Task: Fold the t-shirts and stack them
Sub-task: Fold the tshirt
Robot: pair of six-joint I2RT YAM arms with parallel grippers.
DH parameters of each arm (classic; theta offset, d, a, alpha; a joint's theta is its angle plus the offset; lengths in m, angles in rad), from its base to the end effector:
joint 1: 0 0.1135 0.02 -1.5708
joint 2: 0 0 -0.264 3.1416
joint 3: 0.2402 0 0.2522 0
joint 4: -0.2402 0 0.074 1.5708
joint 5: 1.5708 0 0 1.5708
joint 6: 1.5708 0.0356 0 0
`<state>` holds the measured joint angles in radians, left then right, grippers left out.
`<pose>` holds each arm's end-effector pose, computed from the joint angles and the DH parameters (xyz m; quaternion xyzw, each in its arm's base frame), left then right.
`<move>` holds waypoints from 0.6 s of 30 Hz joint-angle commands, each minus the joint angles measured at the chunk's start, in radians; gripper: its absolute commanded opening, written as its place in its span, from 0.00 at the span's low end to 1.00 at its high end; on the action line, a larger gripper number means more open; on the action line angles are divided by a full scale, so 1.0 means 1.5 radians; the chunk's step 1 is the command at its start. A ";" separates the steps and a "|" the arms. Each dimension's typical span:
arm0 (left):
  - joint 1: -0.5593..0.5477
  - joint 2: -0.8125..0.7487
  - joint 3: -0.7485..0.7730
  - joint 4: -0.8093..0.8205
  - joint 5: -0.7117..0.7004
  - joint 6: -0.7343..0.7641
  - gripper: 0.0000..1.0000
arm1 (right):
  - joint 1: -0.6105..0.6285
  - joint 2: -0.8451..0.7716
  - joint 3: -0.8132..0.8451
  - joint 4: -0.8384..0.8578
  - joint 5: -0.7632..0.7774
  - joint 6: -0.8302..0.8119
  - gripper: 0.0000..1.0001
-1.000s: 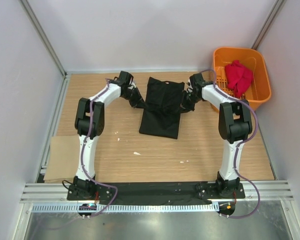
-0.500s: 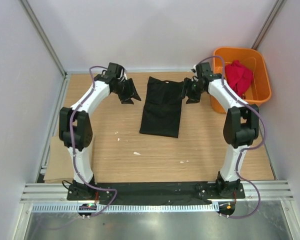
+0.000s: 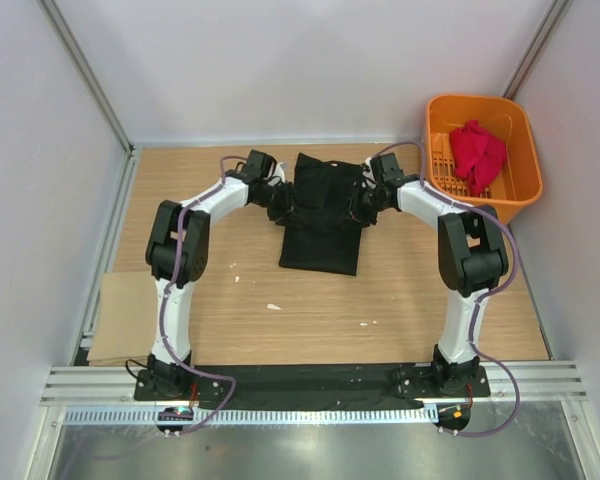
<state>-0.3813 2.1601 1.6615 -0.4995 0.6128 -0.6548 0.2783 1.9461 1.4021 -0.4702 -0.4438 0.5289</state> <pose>0.4253 -0.1926 0.1819 -0.0403 0.9177 -0.3847 0.0907 0.3934 0.1283 0.1936 0.0572 0.9382 0.2999 0.1633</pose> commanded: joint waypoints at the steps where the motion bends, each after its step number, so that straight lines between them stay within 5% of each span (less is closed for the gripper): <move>1: 0.008 0.025 0.006 0.023 0.028 -0.001 0.29 | -0.009 0.034 0.018 0.041 -0.023 0.005 0.27; 5: -0.001 0.045 0.020 -0.026 0.020 0.034 0.33 | -0.012 0.064 0.071 -0.051 0.015 -0.059 0.28; 12: -0.028 -0.118 -0.055 -0.078 -0.035 0.044 0.47 | 0.019 -0.038 0.075 -0.181 0.035 -0.100 0.39; 15: -0.035 -0.167 -0.122 -0.038 -0.010 0.015 0.45 | 0.051 -0.053 0.046 -0.195 -0.042 -0.088 0.37; 18: -0.036 -0.149 -0.167 0.003 0.031 -0.007 0.33 | 0.087 -0.024 0.032 -0.179 -0.127 -0.068 0.28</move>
<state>-0.4381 1.9209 1.4628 -0.5613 0.6022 -0.6277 0.3519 1.9079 1.4765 -0.7097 -0.4881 0.4164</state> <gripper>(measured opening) 0.349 0.312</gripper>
